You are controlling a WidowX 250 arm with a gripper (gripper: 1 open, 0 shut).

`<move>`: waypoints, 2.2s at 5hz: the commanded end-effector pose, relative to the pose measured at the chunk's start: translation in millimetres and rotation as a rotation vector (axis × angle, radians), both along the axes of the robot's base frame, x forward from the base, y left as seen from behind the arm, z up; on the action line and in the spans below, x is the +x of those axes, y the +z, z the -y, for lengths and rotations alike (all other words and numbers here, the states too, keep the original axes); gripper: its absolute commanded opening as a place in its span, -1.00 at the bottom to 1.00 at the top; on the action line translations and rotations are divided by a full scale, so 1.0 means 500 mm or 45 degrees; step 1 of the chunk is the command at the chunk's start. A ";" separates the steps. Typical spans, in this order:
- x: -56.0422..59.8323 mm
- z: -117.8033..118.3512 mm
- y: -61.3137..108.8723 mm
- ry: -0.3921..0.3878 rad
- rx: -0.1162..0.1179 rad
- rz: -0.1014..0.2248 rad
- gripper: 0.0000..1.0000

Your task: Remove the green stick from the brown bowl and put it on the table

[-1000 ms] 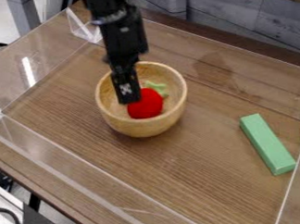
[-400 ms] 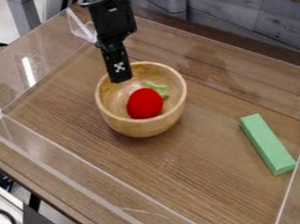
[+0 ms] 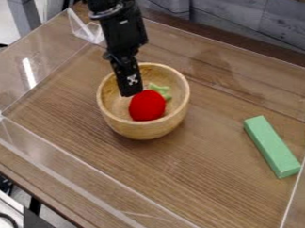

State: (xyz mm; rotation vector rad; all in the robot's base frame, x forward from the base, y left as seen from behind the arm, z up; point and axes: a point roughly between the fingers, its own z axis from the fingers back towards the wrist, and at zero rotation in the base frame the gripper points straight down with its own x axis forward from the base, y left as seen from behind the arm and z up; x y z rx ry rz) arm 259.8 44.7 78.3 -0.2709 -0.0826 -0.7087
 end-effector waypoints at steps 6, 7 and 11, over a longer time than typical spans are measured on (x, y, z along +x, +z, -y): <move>0.021 -0.025 0.059 -0.077 -0.014 0.114 -1.00; 0.022 -0.052 0.070 -0.055 -0.021 0.121 -1.00; 0.025 -0.047 -0.016 0.061 -0.038 0.093 -1.00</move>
